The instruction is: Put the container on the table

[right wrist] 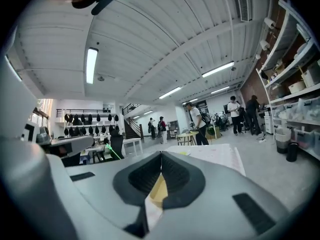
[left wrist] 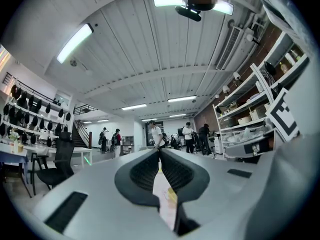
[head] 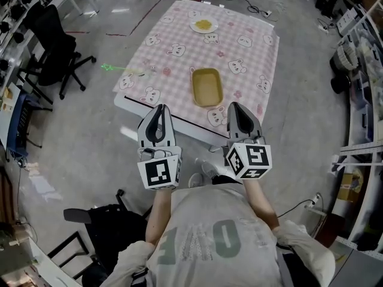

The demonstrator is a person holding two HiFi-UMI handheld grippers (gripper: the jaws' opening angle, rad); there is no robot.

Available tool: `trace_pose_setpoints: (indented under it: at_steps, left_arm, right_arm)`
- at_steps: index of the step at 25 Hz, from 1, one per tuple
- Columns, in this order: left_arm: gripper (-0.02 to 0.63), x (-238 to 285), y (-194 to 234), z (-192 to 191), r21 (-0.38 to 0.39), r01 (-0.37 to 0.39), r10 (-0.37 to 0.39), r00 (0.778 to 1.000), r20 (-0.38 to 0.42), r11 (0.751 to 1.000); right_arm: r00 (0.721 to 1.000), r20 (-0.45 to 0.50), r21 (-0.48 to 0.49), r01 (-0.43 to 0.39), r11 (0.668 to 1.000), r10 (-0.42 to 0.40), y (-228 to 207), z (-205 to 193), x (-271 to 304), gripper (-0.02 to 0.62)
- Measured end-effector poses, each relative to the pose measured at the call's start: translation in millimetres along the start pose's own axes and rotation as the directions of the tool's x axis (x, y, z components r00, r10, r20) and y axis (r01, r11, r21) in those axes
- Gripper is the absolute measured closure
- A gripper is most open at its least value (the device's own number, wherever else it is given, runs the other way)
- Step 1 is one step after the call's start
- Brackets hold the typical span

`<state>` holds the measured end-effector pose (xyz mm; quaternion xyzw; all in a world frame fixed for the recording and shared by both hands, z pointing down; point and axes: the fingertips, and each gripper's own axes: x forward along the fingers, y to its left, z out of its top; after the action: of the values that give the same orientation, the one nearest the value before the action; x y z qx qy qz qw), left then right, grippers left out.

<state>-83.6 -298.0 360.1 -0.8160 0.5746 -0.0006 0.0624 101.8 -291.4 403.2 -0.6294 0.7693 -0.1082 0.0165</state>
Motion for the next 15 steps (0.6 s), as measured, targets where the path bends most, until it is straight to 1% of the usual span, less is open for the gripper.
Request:
trace_pose_setpoints:
  at_steps: [4,8,11,15]
  left_arm:
    - [0.566,1.2,-0.7,-3.2,-0.002,0.002,-0.002,1.000,-0.006,1.000]
    - [0.566,0.4,-1.5,-6.2,-0.009,0.005,-0.005,1.000,-0.016,1.000]
    - [0.566,1.7,-2.7,-6.2,-0.007,0.007,-0.007,1.000,-0.013,1.000]
    - [0.566,1.9,-5.6,-6.1,-0.007,0.012,-0.012,1.000,-0.013,1.000]
  right_arm:
    - [1.000,-0.031,-0.008,-0.001,1.000,0.000,-0.7,-13.0,-7.4,0.566]
    - [0.999,-0.046,-0.010,0.001,1.000,-0.002,-1.3,-17.5,-10.4,0.566]
    - [0.999,-0.038,-0.006,0.000,1.000,-0.001,-2.6,-14.2,-7.8,0.566]
    - [1.000,-0.020,-0.028,-0.003,1.000,0.003,-1.3,-7.8,-4.9,0.566]
